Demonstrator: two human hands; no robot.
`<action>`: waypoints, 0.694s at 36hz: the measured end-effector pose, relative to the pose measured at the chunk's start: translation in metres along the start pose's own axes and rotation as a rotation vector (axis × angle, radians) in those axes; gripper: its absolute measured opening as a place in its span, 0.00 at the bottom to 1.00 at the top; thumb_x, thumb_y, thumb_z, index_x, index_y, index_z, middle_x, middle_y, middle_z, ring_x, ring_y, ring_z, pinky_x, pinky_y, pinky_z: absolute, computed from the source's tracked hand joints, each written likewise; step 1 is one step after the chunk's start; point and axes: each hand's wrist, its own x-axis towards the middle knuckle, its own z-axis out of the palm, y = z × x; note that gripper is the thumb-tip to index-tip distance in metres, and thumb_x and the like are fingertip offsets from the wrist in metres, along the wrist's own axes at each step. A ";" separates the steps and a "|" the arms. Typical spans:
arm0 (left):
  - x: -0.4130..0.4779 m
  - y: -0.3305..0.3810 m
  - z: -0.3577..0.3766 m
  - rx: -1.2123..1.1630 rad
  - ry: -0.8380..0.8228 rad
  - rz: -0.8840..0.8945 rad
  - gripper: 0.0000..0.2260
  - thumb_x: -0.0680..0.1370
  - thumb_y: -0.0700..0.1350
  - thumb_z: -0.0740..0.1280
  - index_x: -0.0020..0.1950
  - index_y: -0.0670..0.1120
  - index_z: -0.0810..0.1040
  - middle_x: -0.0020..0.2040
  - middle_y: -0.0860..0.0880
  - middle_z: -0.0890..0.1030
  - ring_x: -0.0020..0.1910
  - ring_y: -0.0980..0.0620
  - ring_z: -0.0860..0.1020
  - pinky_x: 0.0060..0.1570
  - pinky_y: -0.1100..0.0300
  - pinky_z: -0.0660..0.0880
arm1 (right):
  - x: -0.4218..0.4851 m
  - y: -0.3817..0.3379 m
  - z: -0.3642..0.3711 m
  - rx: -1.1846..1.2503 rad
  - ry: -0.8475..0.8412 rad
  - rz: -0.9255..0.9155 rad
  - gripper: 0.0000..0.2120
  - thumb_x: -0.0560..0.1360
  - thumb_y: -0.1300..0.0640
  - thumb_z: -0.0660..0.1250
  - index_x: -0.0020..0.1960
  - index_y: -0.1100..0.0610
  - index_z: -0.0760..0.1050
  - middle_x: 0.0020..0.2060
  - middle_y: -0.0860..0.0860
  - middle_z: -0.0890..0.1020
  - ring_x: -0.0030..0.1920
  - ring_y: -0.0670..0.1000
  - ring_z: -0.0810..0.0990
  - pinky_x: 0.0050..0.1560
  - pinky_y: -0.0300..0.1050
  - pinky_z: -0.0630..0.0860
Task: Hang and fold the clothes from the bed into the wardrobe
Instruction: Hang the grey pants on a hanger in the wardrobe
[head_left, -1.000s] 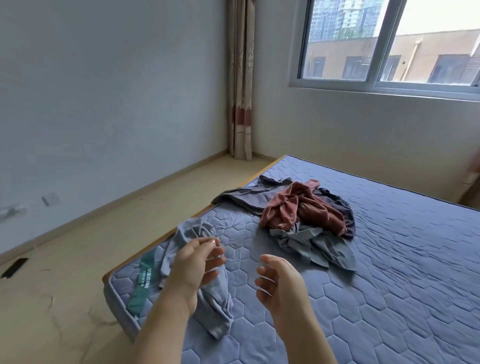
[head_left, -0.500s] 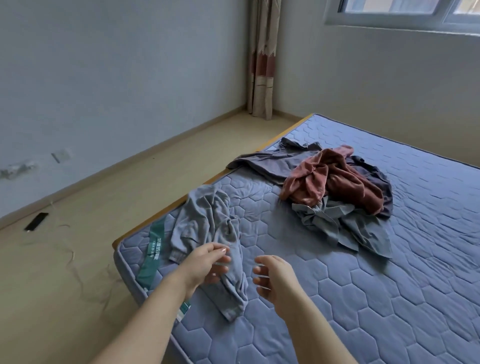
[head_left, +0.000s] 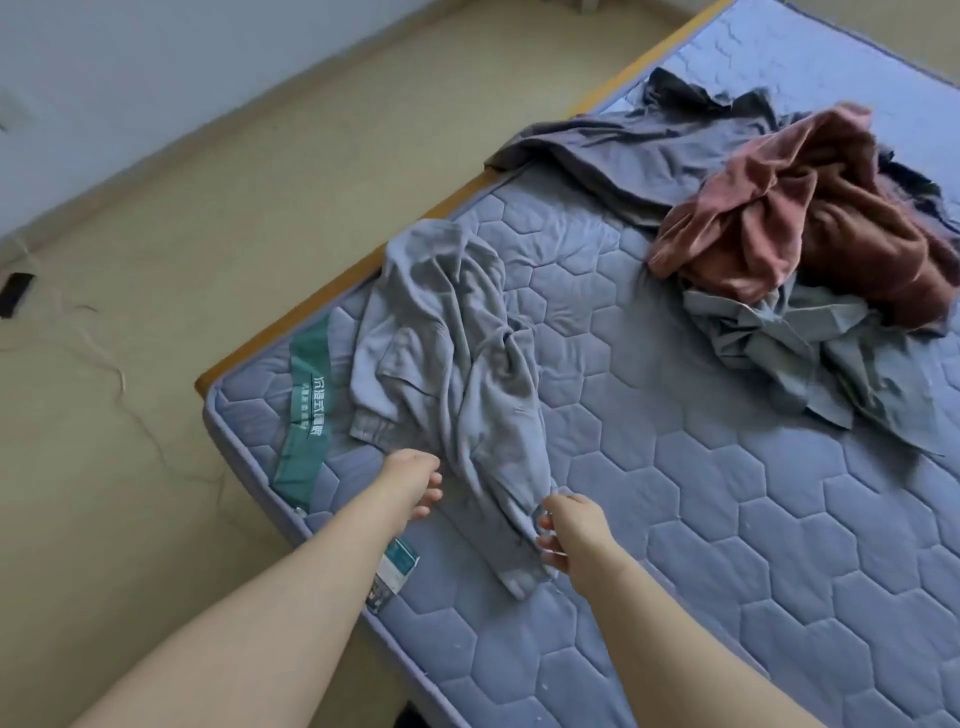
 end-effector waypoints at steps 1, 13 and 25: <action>0.012 -0.003 0.000 -0.015 0.015 -0.039 0.07 0.80 0.41 0.56 0.44 0.46 0.71 0.38 0.49 0.72 0.32 0.53 0.70 0.30 0.62 0.64 | 0.010 0.003 0.004 -0.032 0.026 0.017 0.06 0.76 0.64 0.57 0.41 0.59 0.65 0.32 0.54 0.67 0.28 0.52 0.65 0.30 0.41 0.63; 0.099 -0.024 0.011 -0.205 0.036 -0.346 0.19 0.80 0.43 0.60 0.71 0.42 0.64 0.63 0.44 0.72 0.63 0.44 0.70 0.63 0.48 0.66 | 0.074 0.034 0.024 -0.053 0.144 0.268 0.31 0.73 0.58 0.68 0.71 0.59 0.58 0.64 0.59 0.68 0.58 0.59 0.70 0.54 0.51 0.68; 0.107 -0.033 0.015 -0.315 -0.063 -0.235 0.19 0.77 0.45 0.67 0.66 0.42 0.70 0.48 0.47 0.79 0.41 0.49 0.77 0.38 0.55 0.75 | 0.065 0.043 0.034 0.127 -0.006 0.345 0.07 0.75 0.59 0.68 0.51 0.58 0.72 0.43 0.54 0.79 0.42 0.54 0.78 0.45 0.49 0.76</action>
